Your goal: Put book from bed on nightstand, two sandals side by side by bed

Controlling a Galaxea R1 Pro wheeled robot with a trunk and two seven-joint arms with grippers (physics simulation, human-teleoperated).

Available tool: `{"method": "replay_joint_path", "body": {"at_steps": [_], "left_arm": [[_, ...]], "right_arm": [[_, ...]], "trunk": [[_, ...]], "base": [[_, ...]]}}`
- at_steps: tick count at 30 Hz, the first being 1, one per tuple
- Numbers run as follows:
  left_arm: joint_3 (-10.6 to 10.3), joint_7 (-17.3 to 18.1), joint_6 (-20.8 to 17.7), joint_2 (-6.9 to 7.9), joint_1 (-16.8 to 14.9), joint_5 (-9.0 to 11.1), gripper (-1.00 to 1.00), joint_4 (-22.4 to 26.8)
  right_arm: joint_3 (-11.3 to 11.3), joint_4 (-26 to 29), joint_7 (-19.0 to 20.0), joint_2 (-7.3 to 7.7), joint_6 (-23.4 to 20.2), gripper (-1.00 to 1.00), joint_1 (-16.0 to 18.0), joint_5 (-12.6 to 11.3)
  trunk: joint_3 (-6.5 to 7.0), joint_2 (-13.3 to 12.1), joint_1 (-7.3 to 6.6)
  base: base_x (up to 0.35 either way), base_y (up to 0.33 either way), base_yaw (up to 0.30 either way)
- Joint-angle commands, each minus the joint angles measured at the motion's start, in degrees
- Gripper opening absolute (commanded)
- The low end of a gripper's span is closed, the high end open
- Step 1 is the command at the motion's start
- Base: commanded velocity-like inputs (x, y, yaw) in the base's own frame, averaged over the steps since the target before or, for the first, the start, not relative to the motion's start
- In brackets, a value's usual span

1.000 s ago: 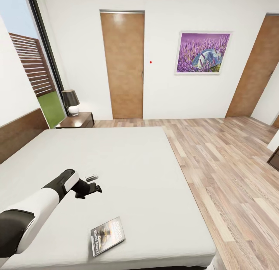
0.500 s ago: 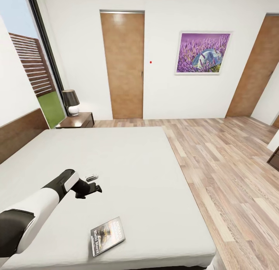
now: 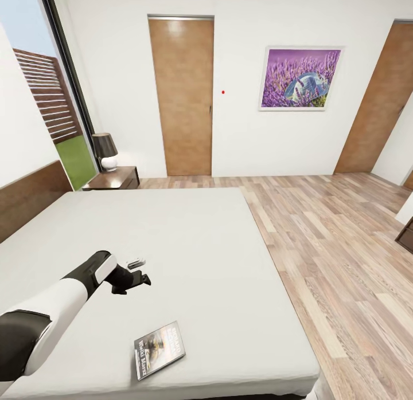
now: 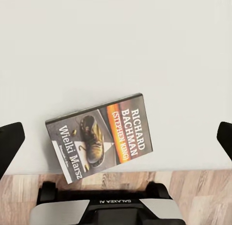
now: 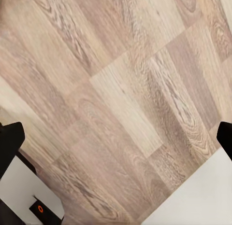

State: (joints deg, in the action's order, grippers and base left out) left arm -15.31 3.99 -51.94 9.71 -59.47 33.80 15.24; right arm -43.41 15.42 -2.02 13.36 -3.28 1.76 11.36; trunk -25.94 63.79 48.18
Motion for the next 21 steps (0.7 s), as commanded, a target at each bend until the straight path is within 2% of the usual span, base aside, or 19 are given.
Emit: {"method": "replay_joint_path", "body": {"at_steps": [1,17,21], "left_arm": [[-0.25,0.4,-0.08,0.04,-0.03,-0.31,1.0,0.05],[-0.37,0.26,0.24,-0.03,-0.03,-0.32,1.0,0.06],[-0.35,0.29,0.25,-0.04,-0.03,-0.33,1.0,0.08]], "right_arm": [[-0.28,0.0,-0.03,-0.03,-0.32,1.0,0.03,0.59],[-0.3,-0.54,0.0,0.2,-0.76,1.0,-2.12,0.42],[-0.26,-2.49,0.01,0.18,-0.92,1.0,-2.82,1.06]], "trunk": [[-0.06,0.04,0.0],[-0.07,0.04,0.0],[-0.15,0.04,0.0]], "base": [[0.0,0.0,0.0],[0.0,0.0,0.0],[0.0,0.0,0.0]]}}
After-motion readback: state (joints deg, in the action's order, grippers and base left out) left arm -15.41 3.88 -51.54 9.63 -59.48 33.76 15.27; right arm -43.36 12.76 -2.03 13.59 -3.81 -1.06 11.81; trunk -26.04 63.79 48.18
